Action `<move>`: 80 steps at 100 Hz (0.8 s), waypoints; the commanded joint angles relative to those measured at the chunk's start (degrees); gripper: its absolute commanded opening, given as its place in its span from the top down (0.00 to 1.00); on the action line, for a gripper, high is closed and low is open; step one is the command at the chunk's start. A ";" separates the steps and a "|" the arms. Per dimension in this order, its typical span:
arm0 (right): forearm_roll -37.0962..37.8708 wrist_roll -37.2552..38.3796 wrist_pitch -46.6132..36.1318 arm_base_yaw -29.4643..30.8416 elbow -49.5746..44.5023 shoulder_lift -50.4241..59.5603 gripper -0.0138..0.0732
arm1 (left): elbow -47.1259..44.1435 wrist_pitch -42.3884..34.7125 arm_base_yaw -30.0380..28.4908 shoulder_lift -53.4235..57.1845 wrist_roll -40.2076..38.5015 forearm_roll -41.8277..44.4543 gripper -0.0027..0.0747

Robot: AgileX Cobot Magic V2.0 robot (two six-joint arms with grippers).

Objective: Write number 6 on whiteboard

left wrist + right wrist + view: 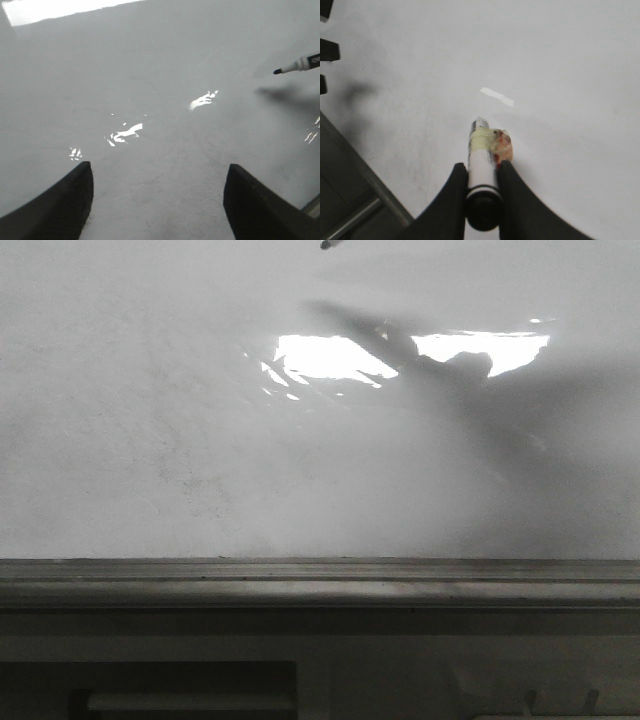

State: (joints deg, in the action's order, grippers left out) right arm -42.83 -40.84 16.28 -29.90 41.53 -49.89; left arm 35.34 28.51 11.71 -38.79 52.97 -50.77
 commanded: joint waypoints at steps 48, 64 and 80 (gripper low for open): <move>9.94 8.12 12.44 0.27 1.39 -6.88 0.89 | 1.38 -2.56 -0.20 0.25 -0.58 -3.43 0.33; 21.08 18.11 9.79 0.27 1.39 -2.06 0.89 | 1.38 -2.56 -0.20 0.25 -0.58 -3.65 0.33; 18.76 18.23 3.65 0.27 1.61 -1.48 0.89 | 1.38 -2.56 -0.20 0.25 -0.58 -3.98 0.33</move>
State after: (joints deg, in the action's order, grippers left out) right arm -24.57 -23.52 27.34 -30.01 41.61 -51.37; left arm 35.22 28.51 11.71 -38.65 52.93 -52.30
